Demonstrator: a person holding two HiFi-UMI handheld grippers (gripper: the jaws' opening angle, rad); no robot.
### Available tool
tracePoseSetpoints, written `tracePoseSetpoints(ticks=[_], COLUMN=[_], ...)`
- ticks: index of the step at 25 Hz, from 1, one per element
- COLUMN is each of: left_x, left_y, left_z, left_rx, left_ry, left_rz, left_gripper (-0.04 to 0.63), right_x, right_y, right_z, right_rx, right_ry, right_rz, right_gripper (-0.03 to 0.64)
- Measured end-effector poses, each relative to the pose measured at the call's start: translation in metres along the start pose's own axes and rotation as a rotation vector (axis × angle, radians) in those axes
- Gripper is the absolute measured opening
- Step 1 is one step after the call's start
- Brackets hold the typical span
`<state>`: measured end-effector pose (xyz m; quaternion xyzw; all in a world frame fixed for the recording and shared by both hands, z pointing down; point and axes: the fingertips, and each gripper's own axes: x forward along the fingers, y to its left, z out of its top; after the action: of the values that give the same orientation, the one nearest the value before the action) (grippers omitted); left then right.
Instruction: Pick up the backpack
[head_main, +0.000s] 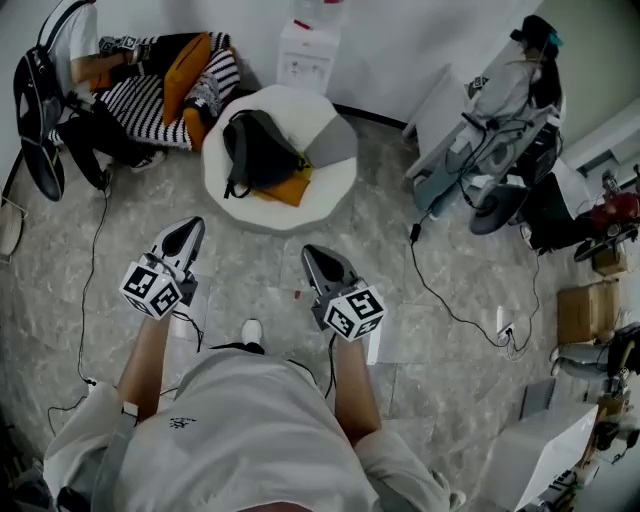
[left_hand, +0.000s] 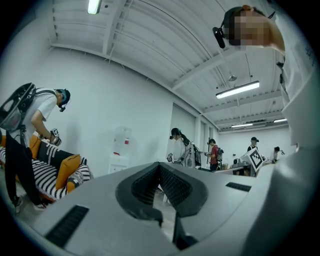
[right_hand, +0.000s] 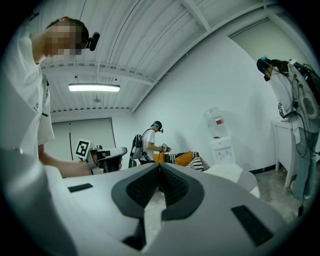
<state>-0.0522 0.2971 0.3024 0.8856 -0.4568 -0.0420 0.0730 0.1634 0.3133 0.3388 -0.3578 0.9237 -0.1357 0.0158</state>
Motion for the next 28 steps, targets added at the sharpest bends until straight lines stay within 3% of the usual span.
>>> tracePoseSetpoints(ticks=[15,28], left_x=[0.017,0.034], left_y=[0.085,0.115], left_z=[0.0,0.004], left_rx=[-0.015,-0.029], left_ry=[0.003,0.009], left_rz=[-0.005,-0.017], left_gripper=[0.002,0.002], right_x=[0.095,0.136], right_y=[-0.011,-0.026], right_z=[0.004,0.014], right_rx=[-0.003,-0.02], right_ry=[0.026,0.052], right_rz=[0.009,0.016], right_gripper=[0.005,0.005])
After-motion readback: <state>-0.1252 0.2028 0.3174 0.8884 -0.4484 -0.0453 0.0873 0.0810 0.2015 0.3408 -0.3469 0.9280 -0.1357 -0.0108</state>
